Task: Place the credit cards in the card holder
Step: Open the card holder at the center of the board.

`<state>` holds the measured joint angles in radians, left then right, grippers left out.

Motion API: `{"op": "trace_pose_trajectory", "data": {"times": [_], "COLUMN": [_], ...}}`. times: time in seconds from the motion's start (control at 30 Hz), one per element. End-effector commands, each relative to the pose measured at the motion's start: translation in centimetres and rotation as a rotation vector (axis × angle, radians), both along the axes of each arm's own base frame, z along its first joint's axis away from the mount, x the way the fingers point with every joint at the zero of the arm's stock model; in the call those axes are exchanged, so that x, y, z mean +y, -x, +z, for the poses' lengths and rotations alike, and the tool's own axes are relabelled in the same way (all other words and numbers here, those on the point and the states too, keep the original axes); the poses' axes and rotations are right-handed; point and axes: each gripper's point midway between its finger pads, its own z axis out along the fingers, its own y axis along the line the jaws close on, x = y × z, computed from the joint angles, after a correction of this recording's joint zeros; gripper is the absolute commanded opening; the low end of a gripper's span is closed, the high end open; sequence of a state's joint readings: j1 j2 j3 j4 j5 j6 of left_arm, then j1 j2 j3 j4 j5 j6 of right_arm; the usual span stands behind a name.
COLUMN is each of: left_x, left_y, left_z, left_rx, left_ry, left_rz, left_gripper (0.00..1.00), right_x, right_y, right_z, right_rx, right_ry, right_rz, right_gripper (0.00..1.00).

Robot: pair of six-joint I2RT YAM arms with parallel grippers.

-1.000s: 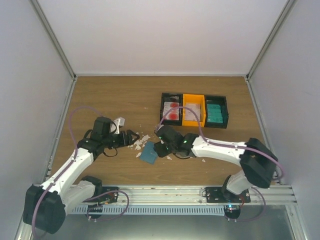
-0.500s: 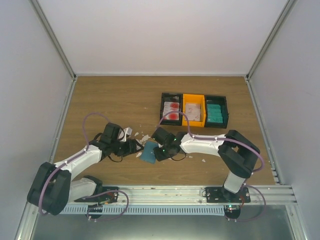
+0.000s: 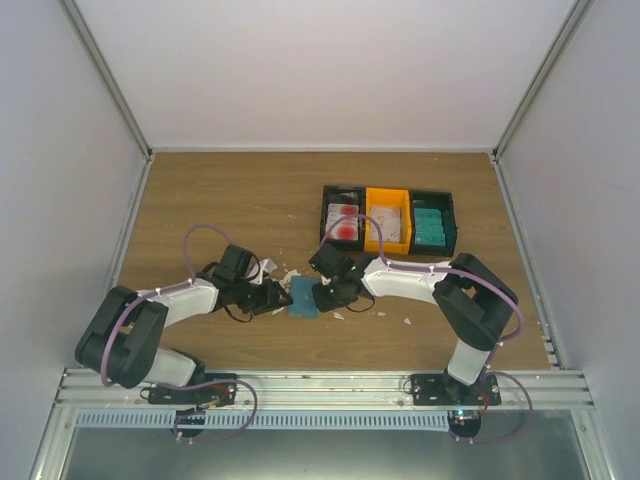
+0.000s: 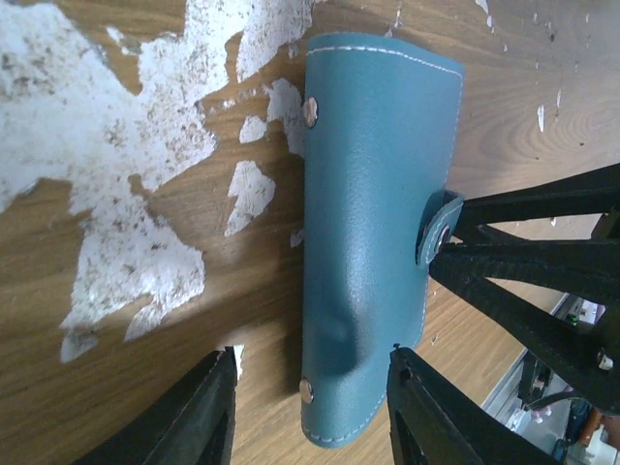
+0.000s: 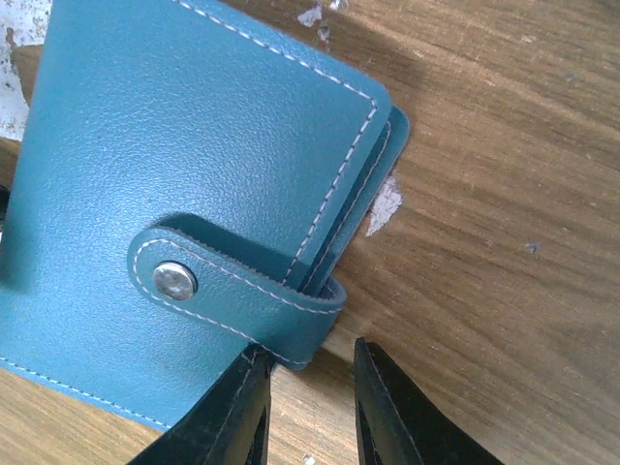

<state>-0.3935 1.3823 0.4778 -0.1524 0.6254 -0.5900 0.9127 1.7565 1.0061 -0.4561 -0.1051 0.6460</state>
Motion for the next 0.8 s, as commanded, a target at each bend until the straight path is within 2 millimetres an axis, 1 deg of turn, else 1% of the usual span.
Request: {"op": "trace_pose_trajectory", "data": {"times": [0.0,0.2,0.4,0.53,0.6,0.63,0.73,0.77], "left_x": [-1.5,-2.0,-2.6,-2.9,-3.1,-3.1,-3.1,-3.1], "left_y": [-1.6,-2.3,-2.3,-2.1,-2.3,-2.3,-2.4,-2.5], "left_z": [1.2,0.9,0.4,0.4,0.8,1.2,2.0,2.4], "left_rx": [-0.071,-0.064,-0.045,-0.037,-0.055,-0.064,-0.086,-0.094], "left_ry": [0.053,0.063,0.089,0.108,0.12,0.124,0.133,0.137], "left_rz": [-0.038,-0.044,-0.062,-0.074,-0.077,-0.078,-0.075,-0.075], "left_gripper": [0.45,0.4,0.3,0.18,0.08,0.01,0.0,0.0], "right_x": [-0.4,-0.4,0.0,0.3,0.2,0.0,-0.6,-0.7], "right_y": [-0.5,-0.6,-0.4,-0.4,-0.7,-1.0,-1.8,-2.0], "right_z": [-0.6,-0.8,-1.0,-0.9,-0.6,-0.3,0.9,1.4], "right_rx": [0.005,0.014,0.028,0.028,0.013,0.001,-0.04,-0.057], "right_ry": [0.021,0.01,-0.011,-0.021,-0.015,-0.005,0.025,0.028], "right_rz": [0.017,0.039,0.063,0.069,0.062,0.052,0.016,0.004], "right_gripper": [0.25,0.24,0.24,0.24,0.24,0.24,0.26,0.3]}}
